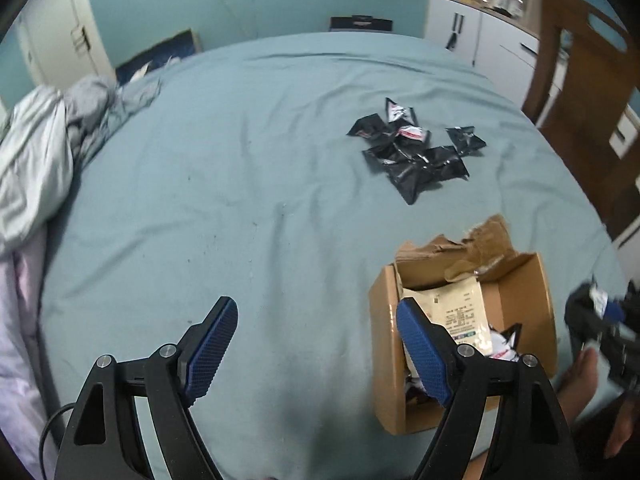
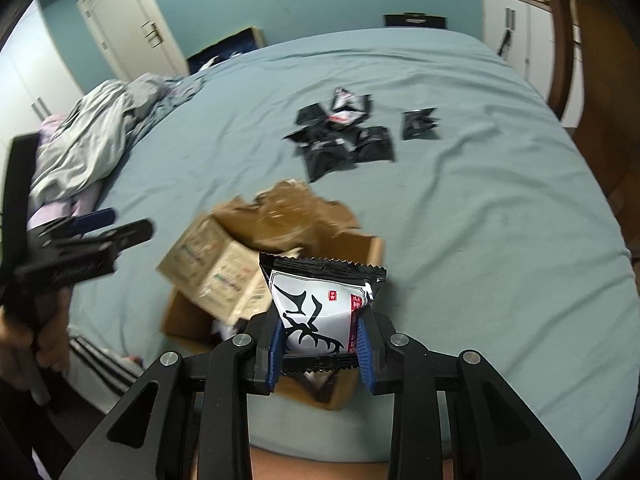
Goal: Organize snacks
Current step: 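Drop the tan sachet and white packet into the box from both grippers, then reach the right gripper to the pile and grasp a black packet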
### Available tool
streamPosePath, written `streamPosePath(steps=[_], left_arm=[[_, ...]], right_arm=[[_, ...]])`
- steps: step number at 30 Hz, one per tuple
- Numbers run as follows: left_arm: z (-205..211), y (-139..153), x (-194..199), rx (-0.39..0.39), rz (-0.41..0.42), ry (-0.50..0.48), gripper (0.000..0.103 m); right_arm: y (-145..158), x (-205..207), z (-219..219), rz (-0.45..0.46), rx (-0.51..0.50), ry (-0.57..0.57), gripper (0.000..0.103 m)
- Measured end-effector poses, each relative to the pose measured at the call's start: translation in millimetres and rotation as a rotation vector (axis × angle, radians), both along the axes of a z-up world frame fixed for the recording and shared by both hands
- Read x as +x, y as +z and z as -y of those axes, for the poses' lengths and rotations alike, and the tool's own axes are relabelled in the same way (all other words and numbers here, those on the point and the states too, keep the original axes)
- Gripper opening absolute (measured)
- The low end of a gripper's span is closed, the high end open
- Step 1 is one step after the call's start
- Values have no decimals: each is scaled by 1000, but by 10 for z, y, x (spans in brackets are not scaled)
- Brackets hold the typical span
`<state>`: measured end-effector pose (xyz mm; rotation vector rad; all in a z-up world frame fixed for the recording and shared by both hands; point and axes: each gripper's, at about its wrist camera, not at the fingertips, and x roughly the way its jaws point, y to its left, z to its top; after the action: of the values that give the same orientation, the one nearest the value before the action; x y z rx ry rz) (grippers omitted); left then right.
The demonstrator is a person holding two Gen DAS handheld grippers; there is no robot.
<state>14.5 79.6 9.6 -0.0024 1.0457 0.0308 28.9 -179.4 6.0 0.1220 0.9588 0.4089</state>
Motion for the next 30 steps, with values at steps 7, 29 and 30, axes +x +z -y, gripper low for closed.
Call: streamPosePath(steps=[7, 29, 30], left_arm=[[47, 24, -15, 11, 5, -7, 83], [333, -87, 66, 111, -34, -88, 83], [347, -91, 64, 110, -35, -94, 83]], right_arm=[[22, 20, 1, -42, 73, 61, 31], [-48, 202, 95, -131, 49, -108, 64], [-45, 215, 80, -136, 48, -104, 64]])
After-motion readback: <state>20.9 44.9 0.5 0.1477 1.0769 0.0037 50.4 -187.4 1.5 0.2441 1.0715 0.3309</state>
